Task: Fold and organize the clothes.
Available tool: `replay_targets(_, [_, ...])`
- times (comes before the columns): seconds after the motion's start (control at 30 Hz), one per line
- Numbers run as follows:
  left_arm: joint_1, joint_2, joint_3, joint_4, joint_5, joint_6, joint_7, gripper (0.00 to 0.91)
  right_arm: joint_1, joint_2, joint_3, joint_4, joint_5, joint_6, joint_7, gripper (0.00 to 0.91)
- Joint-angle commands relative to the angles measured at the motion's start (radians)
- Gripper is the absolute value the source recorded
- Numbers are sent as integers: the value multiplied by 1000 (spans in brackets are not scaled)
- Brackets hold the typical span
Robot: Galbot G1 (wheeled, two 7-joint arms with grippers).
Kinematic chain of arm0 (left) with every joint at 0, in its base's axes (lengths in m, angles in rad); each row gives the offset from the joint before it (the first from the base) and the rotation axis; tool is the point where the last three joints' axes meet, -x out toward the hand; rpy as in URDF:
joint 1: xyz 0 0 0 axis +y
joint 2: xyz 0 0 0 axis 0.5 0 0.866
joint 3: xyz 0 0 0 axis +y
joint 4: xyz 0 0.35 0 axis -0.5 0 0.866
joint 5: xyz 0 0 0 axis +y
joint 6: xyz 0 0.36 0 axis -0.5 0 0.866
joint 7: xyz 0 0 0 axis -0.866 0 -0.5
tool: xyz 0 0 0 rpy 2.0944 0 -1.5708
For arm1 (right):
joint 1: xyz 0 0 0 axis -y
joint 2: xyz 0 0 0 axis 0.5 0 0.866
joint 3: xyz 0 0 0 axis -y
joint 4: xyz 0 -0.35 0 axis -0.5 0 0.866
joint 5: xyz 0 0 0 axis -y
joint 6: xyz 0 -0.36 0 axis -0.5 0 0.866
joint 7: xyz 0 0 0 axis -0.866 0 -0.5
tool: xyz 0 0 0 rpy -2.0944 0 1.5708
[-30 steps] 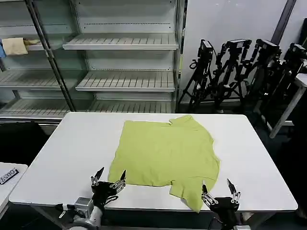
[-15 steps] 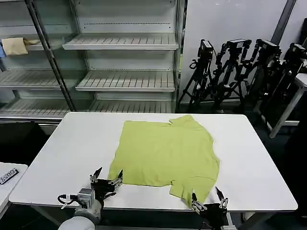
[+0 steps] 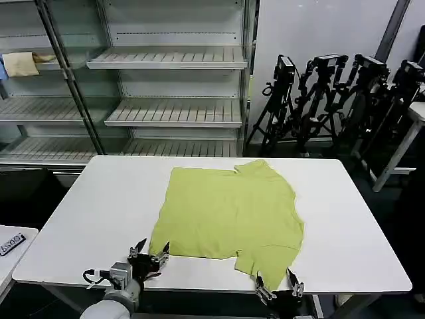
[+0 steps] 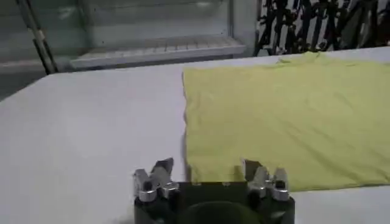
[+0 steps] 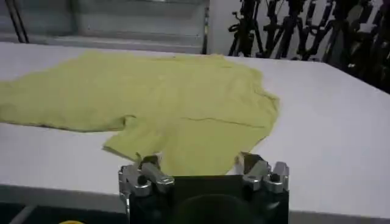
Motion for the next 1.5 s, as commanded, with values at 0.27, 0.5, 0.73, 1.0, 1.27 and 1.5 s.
replay_targets(0.27, [14,5,-10,0,-21,7,6,20,-22,2,-8,17,21,-2,-8,0])
replay_targets(0.5, [33,-3,-13,-39,-24,6,3,20,-38,-5,11,49,20,54,-9,0])
replay_targets(0.73, [118,-15,-43,-175,0,6,-3,20,-98,-31,35,144,20,69,-10,0])
replay_targets(1.0, [235,-69,-104,-312,11,-3,-4,20,-177,-61,118,290,18,61,-25,0])
replay_targets(1.27, [219,-68,-97,-300,26,-32,10,20,-103,-84,166,290,69,52,-32,0])
replay_targets(1.5, [103,-31,-81,-189,-3,-62,25,20,51,-123,167,181,138,59,-24,0])
